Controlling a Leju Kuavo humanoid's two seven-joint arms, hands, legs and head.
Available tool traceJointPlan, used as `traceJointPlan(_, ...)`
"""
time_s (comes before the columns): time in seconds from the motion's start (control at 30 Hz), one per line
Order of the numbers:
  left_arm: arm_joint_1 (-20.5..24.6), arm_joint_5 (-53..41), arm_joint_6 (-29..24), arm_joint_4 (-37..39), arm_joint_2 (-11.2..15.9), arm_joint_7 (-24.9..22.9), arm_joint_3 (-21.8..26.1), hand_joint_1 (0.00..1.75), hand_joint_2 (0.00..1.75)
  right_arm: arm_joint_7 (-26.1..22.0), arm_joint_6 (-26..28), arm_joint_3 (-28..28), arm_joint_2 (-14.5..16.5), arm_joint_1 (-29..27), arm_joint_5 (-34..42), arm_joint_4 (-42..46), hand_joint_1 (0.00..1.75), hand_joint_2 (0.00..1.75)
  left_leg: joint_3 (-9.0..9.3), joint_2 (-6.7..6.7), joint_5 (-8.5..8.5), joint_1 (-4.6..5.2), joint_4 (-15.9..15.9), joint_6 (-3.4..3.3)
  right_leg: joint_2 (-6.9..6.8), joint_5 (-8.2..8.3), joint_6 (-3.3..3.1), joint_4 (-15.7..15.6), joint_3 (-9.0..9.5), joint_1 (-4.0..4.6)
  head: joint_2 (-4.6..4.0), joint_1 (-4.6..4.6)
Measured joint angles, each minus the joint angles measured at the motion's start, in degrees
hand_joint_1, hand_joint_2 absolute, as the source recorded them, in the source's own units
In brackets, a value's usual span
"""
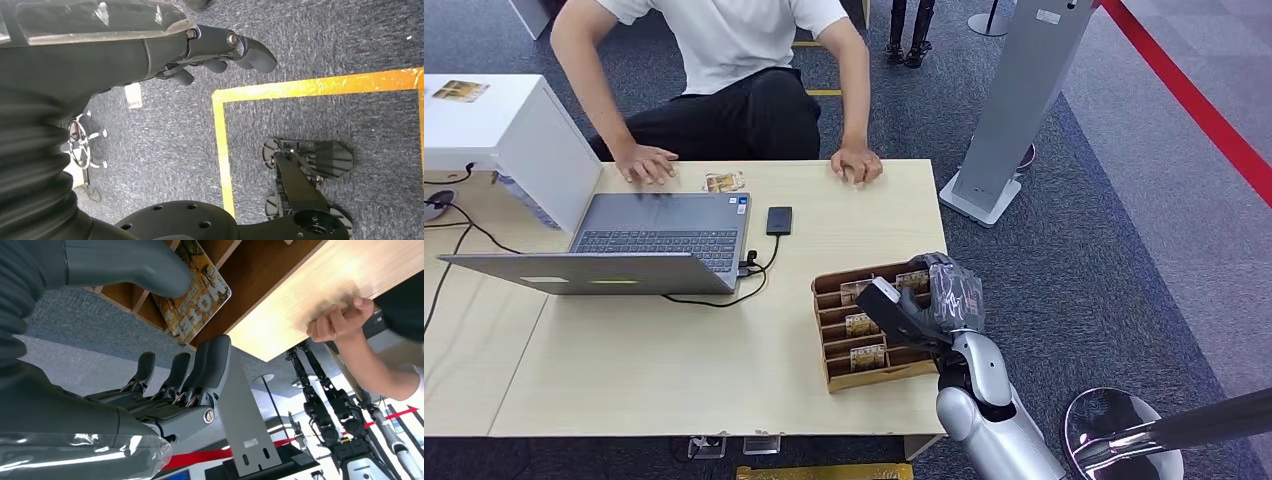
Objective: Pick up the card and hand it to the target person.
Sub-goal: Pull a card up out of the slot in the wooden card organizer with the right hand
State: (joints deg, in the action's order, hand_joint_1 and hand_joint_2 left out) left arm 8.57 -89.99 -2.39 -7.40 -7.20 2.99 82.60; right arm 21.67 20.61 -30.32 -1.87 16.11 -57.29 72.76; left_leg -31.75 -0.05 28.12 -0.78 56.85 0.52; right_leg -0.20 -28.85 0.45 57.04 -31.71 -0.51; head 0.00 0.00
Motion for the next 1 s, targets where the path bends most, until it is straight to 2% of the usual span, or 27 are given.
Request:
traceJointPlan(0.27,-0.1,0.1,0.0,0.0,0.0,0.0,0.3,0.0,1.75,-0.1,-1.3,-0.5,0.2,0.5,0.3,-1.2,0.85,1.75,0.07,0.04,-0.02,0.01,-0.1,-0.01,0.04,0.02,-0.01,0.0,0.05,-0.01,0.0,0.0)
traceJointPlan(0.57,0.1,0.1,0.0,0.0,-0.1,0.0,0.3,0.0,1.75,-0.3,-1.5,-0.5,0.0,0.6,0.5,-1.2,1.22,1.75,0.02,0.03,-0.01,0.01,0.0,0.0,0.03,0.01,0.0,0.0,0.01,-0.01,0.0,0.0)
traceJointPlan(0.77,0.2,0.1,0.0,0.0,-0.1,0.0,0.3,0.0,1.75,-0.3,-1.6,-0.4,-0.1,0.7,0.6,-1.2,1.2,1.75,0.0,0.01,-0.02,0.0,0.0,0.0,0.02,0.02,0.0,0.0,0.0,0.0,0.0,0.0)
traceJointPlan(0.9,0.3,0.1,-0.1,0.0,-0.1,0.2,0.3,0.0,1.75,-0.4,-1.9,-0.2,-0.4,0.5,0.8,-0.9,1.28,1.75,0.02,0.01,-0.02,0.01,0.0,-0.01,0.01,0.02,0.0,0.0,0.01,-0.01,0.0,0.0)
traceJointPlan(1.0,0.3,0.0,0.0,0.0,-0.1,0.1,0.3,0.0,1.75,-0.5,-1.9,-0.1,-0.5,0.4,0.9,-0.7,1.41,1.75,0.05,0.0,-0.02,0.01,0.0,-0.01,0.0,0.01,0.0,0.0,0.05,-0.01,0.0,0.0)
